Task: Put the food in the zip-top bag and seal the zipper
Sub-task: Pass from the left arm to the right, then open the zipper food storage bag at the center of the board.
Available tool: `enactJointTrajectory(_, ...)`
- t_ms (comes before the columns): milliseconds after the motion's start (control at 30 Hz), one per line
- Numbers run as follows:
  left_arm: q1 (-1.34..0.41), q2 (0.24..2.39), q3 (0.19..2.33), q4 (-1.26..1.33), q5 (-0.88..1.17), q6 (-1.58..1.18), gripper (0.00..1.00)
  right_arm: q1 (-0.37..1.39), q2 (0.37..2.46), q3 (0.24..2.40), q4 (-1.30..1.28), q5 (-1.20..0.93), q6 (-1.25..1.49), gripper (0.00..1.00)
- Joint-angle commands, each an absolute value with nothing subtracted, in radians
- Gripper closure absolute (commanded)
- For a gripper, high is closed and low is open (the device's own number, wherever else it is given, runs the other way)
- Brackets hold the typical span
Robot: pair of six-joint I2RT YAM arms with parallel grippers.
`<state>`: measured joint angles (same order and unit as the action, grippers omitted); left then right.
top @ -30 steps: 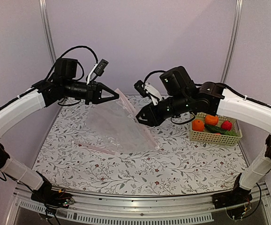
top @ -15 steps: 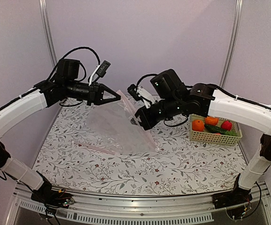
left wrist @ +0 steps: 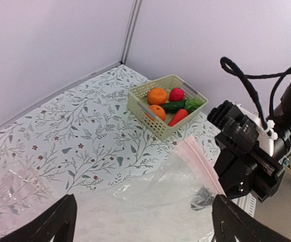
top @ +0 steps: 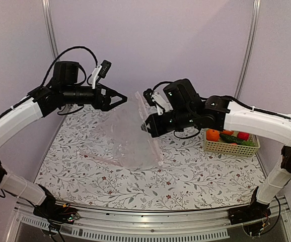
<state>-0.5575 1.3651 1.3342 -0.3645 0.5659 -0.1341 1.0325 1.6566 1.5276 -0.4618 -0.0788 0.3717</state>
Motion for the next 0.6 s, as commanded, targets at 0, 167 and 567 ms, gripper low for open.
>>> enactJointTrajectory(0,-0.614,1.25,1.321,-0.377,0.25,-0.195,0.05,1.038,1.608,1.481,-0.386,0.02,0.479,1.0)
enactJointTrajectory(167,-0.672,1.227,1.258,-0.367,0.164,-0.422,0.05,1.038,1.622,1.467,-0.359,0.037,0.537,1.0)
enactJointTrajectory(567,-0.839,1.313,1.213,-0.304,0.066,-0.624,0.06,1.038,1.648,1.473,-0.368,0.063,0.549,1.0)
